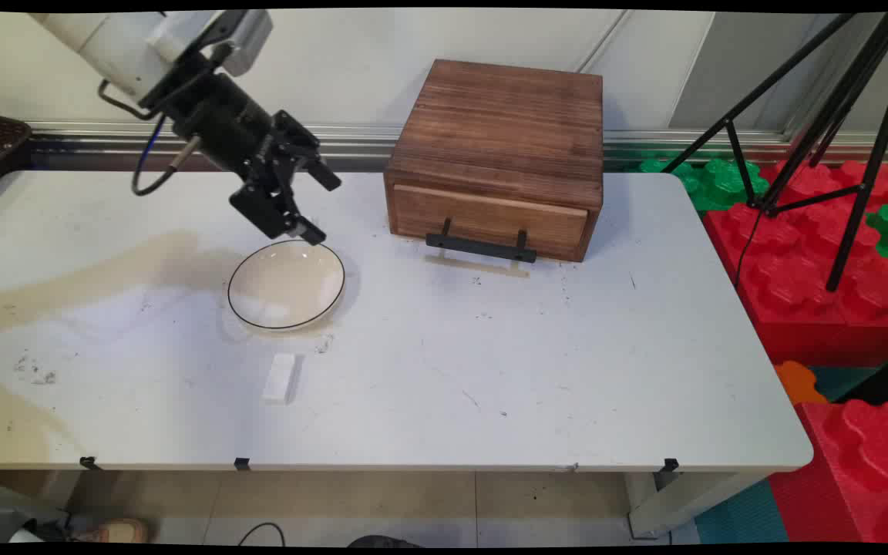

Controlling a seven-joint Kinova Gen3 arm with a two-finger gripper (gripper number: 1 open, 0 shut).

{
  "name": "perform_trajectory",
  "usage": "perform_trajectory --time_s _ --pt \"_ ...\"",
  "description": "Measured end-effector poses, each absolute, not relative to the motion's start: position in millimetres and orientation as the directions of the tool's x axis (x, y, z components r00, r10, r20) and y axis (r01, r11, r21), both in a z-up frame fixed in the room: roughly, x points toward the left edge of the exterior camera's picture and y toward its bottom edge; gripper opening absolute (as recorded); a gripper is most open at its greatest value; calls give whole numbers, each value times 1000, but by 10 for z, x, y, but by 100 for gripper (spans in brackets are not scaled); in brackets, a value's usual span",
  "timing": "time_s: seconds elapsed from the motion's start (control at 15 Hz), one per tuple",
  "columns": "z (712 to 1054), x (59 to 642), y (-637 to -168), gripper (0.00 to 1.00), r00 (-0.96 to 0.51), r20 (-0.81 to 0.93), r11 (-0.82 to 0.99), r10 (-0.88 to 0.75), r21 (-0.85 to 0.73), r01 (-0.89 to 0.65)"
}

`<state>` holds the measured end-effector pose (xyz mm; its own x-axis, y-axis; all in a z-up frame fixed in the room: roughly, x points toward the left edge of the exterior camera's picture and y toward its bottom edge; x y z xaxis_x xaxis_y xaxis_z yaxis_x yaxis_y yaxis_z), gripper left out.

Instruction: Open the drawer

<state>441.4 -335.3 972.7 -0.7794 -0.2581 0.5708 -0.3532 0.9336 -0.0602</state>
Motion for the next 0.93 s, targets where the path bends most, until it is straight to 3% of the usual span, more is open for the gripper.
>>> perform_trajectory --time_s 0.53,0.93 --pt "9657 4027 -3615 100 -795 568 937 -214 -109 -330" --pt "9410 3528 -3945 100 -815 543 937 -199 -137 -320"
